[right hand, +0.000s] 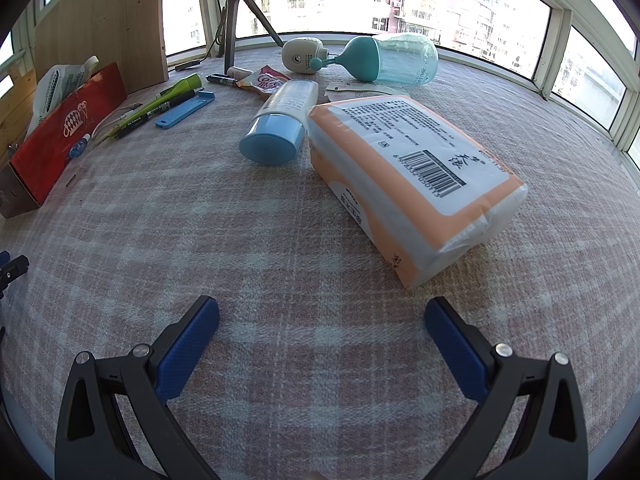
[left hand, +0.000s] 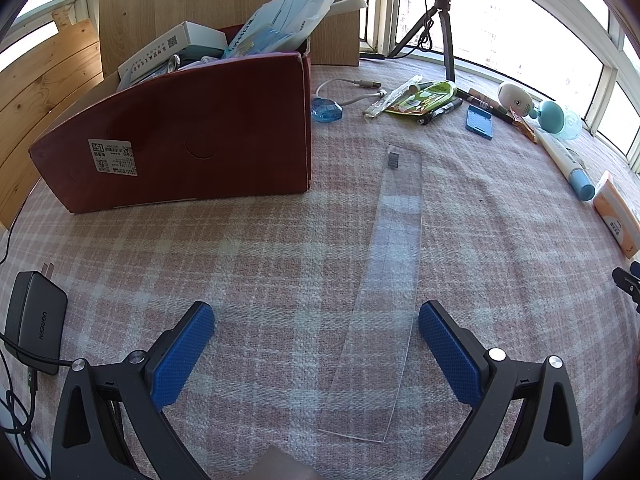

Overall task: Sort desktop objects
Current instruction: 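Move the right tool toward the orange-and-white wrapped package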

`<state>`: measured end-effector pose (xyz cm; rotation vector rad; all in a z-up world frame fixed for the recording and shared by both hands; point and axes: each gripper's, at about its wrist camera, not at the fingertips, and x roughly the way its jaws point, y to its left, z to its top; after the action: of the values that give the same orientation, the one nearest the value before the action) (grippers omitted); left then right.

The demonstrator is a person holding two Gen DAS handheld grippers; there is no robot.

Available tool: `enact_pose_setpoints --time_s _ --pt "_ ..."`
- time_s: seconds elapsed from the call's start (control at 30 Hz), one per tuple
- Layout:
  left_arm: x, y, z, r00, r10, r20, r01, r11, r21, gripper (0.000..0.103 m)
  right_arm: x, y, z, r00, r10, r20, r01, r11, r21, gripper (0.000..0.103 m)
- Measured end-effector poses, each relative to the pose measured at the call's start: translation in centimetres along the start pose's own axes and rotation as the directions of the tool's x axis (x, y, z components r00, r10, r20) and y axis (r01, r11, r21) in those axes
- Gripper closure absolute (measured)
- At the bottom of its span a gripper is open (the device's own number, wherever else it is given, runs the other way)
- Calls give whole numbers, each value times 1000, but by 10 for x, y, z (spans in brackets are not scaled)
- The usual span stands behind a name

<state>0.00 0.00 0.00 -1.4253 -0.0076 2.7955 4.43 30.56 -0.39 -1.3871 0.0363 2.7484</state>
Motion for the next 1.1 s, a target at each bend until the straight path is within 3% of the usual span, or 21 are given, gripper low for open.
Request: enact_pose_setpoints --time_s 0.77,0.97,1.1 --pt "-4 3 -2 1000 7 -7 -7 1000 -9 0 6 -1 2 999 15 -42 -16 1000 -18 0" --pt "-12 -8 -4 996 -43 -74 44 999 19 1 -6 -4 4 997 33 -76 -34 999 -18 0" --pt "-26 -15 4 996 -63 -59 65 998 22 1 -24 -19 11 998 21 -53 -20 1000 18 0"
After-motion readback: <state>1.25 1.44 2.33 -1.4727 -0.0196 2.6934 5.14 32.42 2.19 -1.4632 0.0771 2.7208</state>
